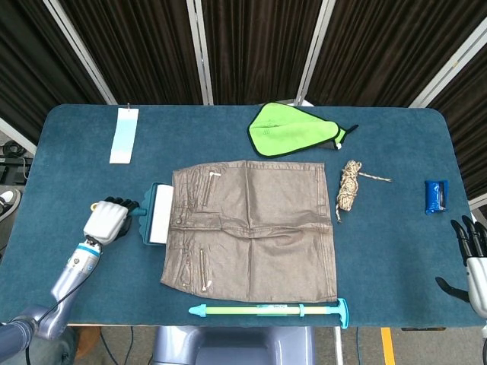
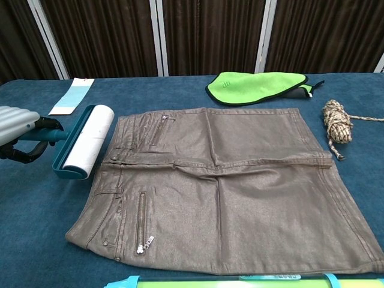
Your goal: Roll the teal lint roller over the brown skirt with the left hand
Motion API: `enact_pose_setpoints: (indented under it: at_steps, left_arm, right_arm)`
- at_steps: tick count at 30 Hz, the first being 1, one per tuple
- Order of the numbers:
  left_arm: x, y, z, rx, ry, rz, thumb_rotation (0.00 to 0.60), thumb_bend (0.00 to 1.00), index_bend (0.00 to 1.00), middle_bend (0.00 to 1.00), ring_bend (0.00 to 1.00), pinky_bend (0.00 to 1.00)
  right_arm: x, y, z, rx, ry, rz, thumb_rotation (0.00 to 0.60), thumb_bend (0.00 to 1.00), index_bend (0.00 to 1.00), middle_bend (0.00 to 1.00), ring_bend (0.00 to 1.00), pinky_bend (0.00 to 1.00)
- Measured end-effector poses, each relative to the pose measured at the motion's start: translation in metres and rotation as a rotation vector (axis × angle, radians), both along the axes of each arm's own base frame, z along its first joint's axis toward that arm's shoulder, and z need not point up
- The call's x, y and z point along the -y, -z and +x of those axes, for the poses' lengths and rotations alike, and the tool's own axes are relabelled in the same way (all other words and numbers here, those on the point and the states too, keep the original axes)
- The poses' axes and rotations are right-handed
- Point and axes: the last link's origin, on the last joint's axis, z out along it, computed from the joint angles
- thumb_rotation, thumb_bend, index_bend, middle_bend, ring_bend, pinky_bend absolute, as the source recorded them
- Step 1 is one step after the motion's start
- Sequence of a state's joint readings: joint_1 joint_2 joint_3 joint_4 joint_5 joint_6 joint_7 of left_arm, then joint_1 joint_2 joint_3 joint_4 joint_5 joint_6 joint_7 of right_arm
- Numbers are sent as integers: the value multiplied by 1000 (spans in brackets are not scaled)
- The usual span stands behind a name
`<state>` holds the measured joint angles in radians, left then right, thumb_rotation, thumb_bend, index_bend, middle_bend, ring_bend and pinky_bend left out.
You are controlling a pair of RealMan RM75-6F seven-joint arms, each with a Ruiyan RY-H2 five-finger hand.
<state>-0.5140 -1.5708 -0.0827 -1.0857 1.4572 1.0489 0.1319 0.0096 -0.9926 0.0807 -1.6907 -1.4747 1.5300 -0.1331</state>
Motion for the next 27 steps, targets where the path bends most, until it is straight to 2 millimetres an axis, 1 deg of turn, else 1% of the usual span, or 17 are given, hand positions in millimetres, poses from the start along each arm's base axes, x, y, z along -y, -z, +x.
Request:
enact_pose_setpoints:
  at_steps: [4, 10, 14, 16, 19, 22, 27]
  left_arm:
    - [-5, -3, 22, -32, 46, -33, 600, 1000, 687, 553, 386, 424]
    - [-15, -6, 73, -116, 135, -76, 600, 1000, 684, 555, 389, 425]
    - [-22, -2, 106, -181, 171, -103, 600, 1000, 685, 556, 389, 426]
    - [-24, 1, 119, -205, 182, -114, 600, 1000, 685, 557, 390, 427]
    - [-26, 10, 140, -249, 212, -129, 600, 1000, 685, 558, 390, 426]
    - [-28, 22, 160, -281, 234, -148, 600, 1000, 685, 559, 390, 426]
    - [-25, 52, 190, -319, 258, -195, 600, 1000, 686, 561, 391, 427]
  right_arm:
    - [2, -1, -1, 7, 13, -2, 600, 0, 0, 0, 0, 0]
    - [6, -2, -5, 14, 39, 0, 600, 0, 0, 0, 0, 0]
    - [10, -2, -8, 19, 60, 5, 600, 0, 0, 0, 0, 0]
    - [12, -3, -9, 23, 65, 3, 600, 0, 0, 0, 0, 0]
    - [14, -4, -11, 29, 66, -5, 600, 0, 0, 0, 0, 0]
    - [16, -6, -12, 35, 68, -10, 600, 0, 0, 0, 0, 0]
    - [18, -9, -15, 45, 76, -17, 600, 0, 0, 0, 0, 0]
